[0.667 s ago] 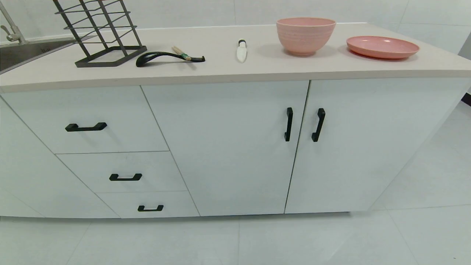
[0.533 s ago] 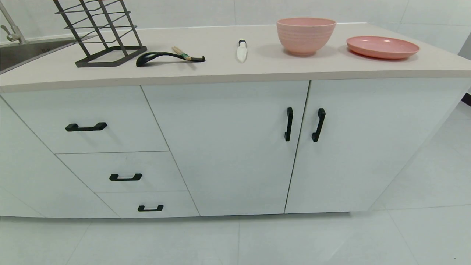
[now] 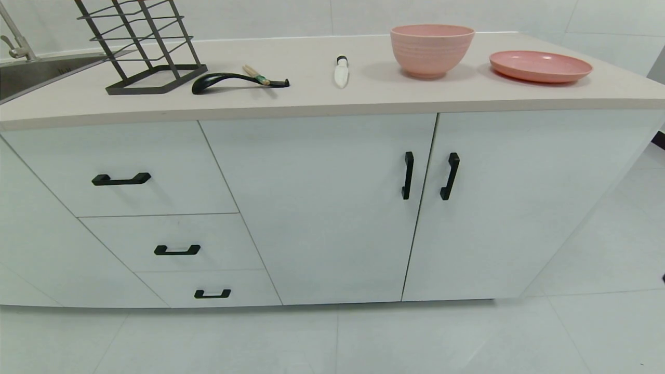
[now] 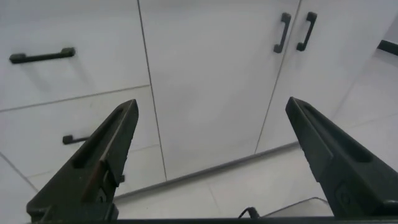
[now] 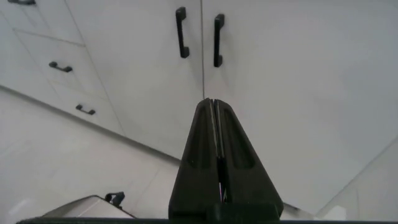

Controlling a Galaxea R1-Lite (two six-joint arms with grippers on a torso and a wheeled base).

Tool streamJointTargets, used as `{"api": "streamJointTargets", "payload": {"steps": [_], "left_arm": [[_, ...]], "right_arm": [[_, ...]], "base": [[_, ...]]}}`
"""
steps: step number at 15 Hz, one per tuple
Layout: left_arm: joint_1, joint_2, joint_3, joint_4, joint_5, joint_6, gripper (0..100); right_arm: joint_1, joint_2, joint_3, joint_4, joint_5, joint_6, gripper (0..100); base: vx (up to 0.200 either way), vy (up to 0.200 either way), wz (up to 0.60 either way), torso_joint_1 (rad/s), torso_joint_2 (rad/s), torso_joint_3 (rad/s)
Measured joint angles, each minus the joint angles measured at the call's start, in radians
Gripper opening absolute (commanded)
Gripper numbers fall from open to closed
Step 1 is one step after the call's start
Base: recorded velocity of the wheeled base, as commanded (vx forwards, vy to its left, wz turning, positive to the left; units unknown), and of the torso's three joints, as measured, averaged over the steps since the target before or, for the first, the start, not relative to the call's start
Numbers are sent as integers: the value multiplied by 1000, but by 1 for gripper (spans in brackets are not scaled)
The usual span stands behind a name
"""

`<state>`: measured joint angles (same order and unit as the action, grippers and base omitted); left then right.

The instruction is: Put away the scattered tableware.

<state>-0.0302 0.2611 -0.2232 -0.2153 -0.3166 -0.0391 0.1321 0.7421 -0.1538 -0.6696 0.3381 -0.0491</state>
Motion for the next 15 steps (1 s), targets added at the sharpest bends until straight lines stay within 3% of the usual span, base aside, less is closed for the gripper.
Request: {"api": "streamJointTargets", "payload": {"steps": [1, 2, 6, 10, 11, 15], "left_arm": [[-8, 44, -6, -42, -4, 0, 100], [-19, 90, -9, -82, -11, 0, 100], [-117, 285, -19, -269, -55, 10, 100], [-148, 451, -43, -389, -80, 30, 100], [-150, 494, -50, -428, -105, 38, 100], [-158, 697, -74, -700, -296, 82, 100]], "right_arm": [[2, 59, 20, -67, 20, -14, 0], [3, 116, 38, -144, 31, -22, 100], [-4, 336, 76, -384, 49, -63, 100], [-7, 474, 53, -466, 80, -72, 100], [-7, 503, 41, -479, 87, -73, 100], [-3, 591, -16, -499, 108, -74, 100]], "base": [[0, 0, 0, 0, 0, 0], [0, 0, 0, 0, 0, 0], [0, 0, 0, 0, 0, 0], [0, 0, 0, 0, 0, 0], [0, 0, 0, 0, 0, 0], [0, 0, 0, 0, 0, 0]]}}
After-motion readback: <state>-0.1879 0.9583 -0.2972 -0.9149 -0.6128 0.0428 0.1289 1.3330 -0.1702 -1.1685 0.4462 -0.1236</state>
